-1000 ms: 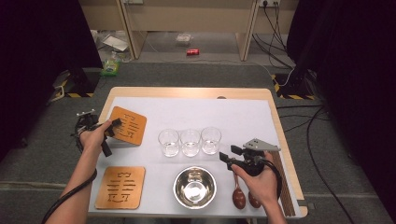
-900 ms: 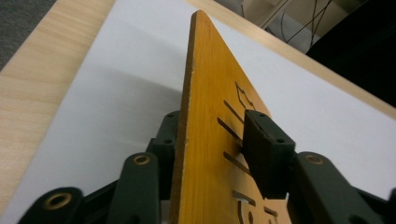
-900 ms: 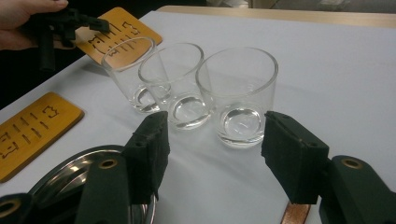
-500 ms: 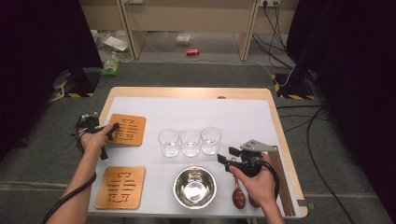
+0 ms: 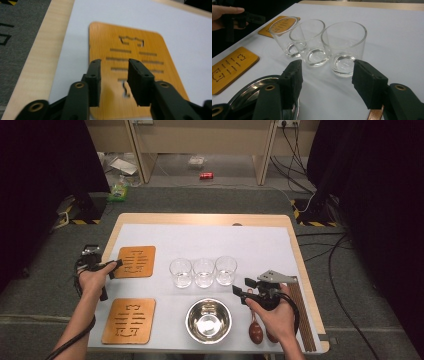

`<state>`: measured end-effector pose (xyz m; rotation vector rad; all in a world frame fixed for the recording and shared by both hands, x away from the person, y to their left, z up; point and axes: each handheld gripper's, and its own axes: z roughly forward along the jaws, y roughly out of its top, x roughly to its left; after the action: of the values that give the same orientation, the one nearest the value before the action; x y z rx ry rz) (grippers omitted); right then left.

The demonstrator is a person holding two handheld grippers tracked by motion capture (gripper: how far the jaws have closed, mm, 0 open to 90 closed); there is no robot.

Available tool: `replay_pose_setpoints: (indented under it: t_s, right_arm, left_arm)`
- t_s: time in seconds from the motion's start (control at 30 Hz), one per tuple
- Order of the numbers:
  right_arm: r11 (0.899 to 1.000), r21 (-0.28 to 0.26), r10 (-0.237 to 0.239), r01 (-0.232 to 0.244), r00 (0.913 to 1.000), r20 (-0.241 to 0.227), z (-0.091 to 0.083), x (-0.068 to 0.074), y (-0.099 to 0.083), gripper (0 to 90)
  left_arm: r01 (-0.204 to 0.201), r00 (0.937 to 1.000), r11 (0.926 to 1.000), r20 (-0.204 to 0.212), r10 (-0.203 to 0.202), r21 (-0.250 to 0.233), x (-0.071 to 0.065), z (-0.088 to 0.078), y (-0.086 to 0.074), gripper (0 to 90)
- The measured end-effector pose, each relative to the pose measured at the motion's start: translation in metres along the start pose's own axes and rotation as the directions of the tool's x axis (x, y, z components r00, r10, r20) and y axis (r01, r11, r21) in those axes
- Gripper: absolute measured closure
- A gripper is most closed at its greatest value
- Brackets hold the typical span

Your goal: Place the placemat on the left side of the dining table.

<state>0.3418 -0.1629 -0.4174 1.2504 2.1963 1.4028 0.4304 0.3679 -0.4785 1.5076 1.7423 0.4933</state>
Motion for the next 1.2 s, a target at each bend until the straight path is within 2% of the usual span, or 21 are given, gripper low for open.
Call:
replay_pose_setpoints:
  t_s: [0.03, 0.13, 0.3, 0.53, 0.87, 1.0, 1.2]
  right_arm:
    - [1.000, -0.004, 0.002, -0.002, 1.0000, 0.001, 0.000, 0.000, 0.000, 41.7]
    - [1.000, -0.008, 0.002, -0.002, 1.0000, 0.002, -0.002, -0.001, 0.001, 41.7]
    - [1.000, -0.010, 0.001, -0.001, 1.0000, 0.000, -0.004, 0.002, 0.001, 41.8]
    - [1.000, -0.009, 0.006, -0.006, 1.0000, 0.004, -0.004, 0.000, 0.000, 41.8]
    - [1.000, -0.006, 0.007, -0.007, 0.9999, 0.008, -0.005, -0.001, -0.001, 42.1]
    - [1.000, -0.002, 0.002, -0.002, 0.9999, 0.010, -0.003, 0.000, -0.002, 43.3]
    - [1.000, 0.000, 0.005, -0.005, 0.9999, 0.013, -0.004, -0.001, -0.002, 43.5]
  left_arm:
    - [-0.015, 0.9999, 0.9997, 0.001, 0.015, 0.020, -0.001, -0.004, -0.004, 65.6]
    - [-0.026, 0.9997, 0.9982, 0.005, 0.026, 0.054, -0.003, -0.011, -0.013, 71.0]
    - [-0.037, 0.9992, 0.9953, -0.012, 0.038, 0.089, -0.004, -0.013, -0.018, 75.9]
    - [-0.035, 0.9992, 0.9938, -0.016, 0.036, 0.106, -0.005, -0.009, -0.019, 76.9]
    - [-0.056, 0.9983, 0.9900, -0.009, 0.057, 0.129, -0.009, -0.014, -0.024, 81.2]
    - [-0.067, 0.9965, 0.9876, -0.041, 0.073, 0.142, -0.009, -0.011, -0.023, 84.0]
    - [-0.067, 0.9958, 0.9875, -0.052, 0.075, 0.143, -0.009, -0.007, -0.021, 85.6]
